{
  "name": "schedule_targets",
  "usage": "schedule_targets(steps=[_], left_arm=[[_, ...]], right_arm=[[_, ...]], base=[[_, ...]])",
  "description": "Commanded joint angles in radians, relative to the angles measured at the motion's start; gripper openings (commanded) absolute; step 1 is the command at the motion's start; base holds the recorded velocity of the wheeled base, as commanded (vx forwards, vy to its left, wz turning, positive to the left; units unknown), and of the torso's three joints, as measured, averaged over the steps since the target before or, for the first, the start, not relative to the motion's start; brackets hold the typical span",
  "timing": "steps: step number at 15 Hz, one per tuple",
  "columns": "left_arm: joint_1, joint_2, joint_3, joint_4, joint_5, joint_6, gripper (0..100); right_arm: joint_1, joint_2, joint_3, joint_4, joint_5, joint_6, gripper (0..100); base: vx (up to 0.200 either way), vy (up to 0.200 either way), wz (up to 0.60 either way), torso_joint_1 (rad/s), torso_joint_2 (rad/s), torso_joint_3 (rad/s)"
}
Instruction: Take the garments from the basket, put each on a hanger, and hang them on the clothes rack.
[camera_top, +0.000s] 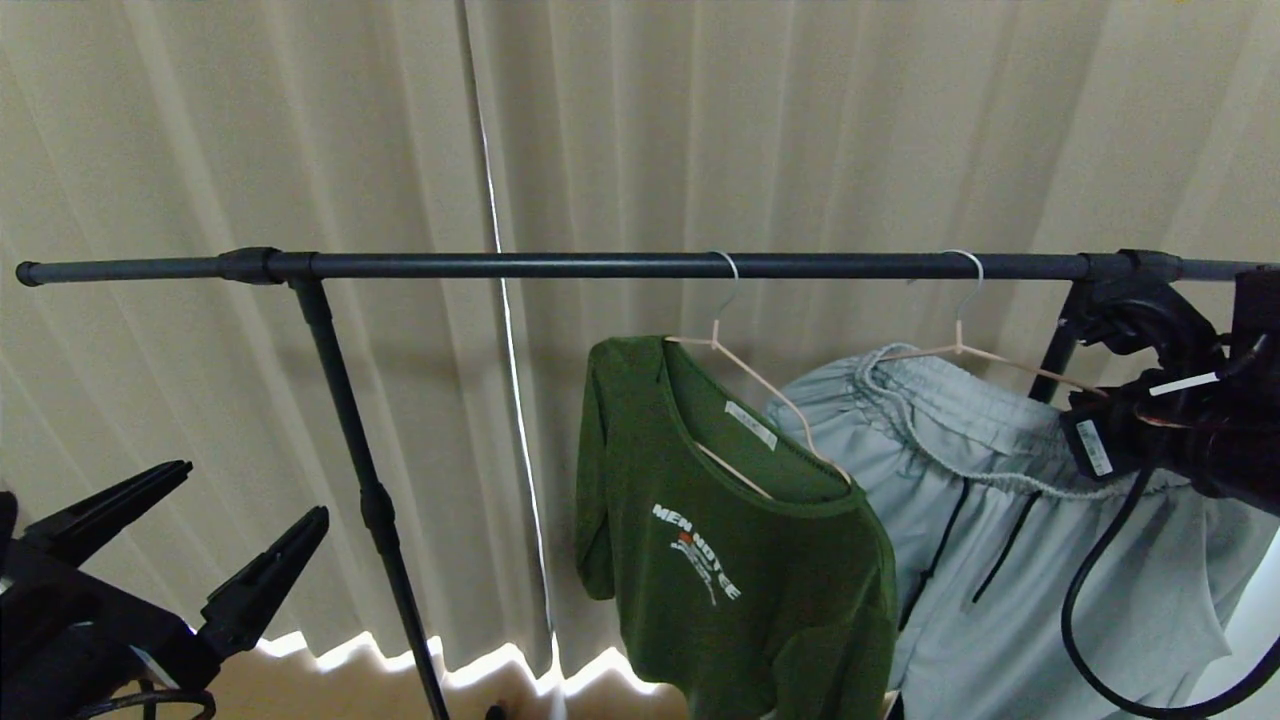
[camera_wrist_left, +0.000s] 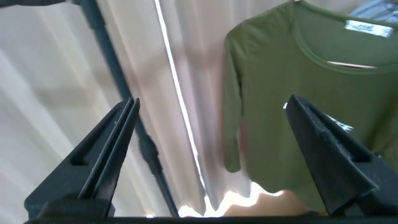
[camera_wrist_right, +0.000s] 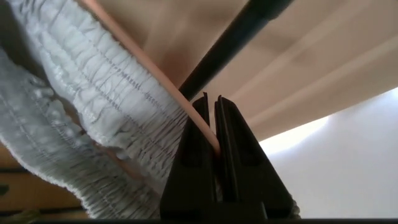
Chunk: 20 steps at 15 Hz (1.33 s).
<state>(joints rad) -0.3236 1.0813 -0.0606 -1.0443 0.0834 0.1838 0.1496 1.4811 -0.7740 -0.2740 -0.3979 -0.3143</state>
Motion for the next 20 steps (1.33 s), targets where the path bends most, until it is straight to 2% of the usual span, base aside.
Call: schedule_targets(steps=[1,2,3,6,10,12,14,16,18,20], left_arm=[[0.011,-0.006,0.002,0.000,-0.001,0.002,100],[0.011,-0.006,0.002,0.000,-0.001,0.002,100],[0.011,-0.004,0.002,0.000,-0.001,0.003,100],[0.011,-0.004,0.002,0.000,-0.001,0.003,100],[0.011,-0.001,0.004,0.001,-0.001,0.003,100],[0.009,0.011,-0.001,0.001,-0.001,0.006,100],[0.012,0.011,-0.001,0.000,-0.001,0.011,100],[0.029,0.006,0.027,-0.003,0.002,0.003,100],[0.032,-0.018,0.059,-0.007,0.002,0.000,100],[0.032,-0.127,0.061,-0.003,0.002,-0.001,100]], right_arm=[[0.005,-0.038,0.009,-0.001,0.002,0.001,0],[0.016,-0.048,0.010,-0.001,0.002,0.001,0],[0.028,-0.059,0.016,0.001,0.002,0.001,100],[0.039,-0.084,0.050,-0.011,0.011,0.015,100],[0.044,-0.102,0.133,-0.197,0.106,0.037,100],[0.044,-0.131,0.176,-0.295,0.180,0.053,100],[0.044,-0.147,0.202,-0.330,0.229,0.076,100],[0.044,-0.183,0.231,-0.399,0.254,0.153,100],[0.044,-0.217,0.239,-0.419,0.257,0.199,100],[0.044,-0.295,0.262,-0.421,0.257,0.238,100]], base=[[0.000,0.000,0.00,0.000,0.00,0.000],[0.000,0.000,0.00,0.000,0.00,0.000],[0.000,0.000,0.00,0.000,0.00,0.000],[0.000,0.000,0.00,0.000,0.00,0.000],[0.000,0.000,0.00,0.000,0.00,0.000],[0.000,0.000,0.00,0.000,0.00,0.000],[0.000,0.000,0.00,0.000,0.00,0.000],[0.000,0.000,0.00,0.000,0.00,0.000],[0.000,0.000,0.00,0.000,0.00,0.000],[0.000,0.000,0.00,0.000,0.00,0.000]])
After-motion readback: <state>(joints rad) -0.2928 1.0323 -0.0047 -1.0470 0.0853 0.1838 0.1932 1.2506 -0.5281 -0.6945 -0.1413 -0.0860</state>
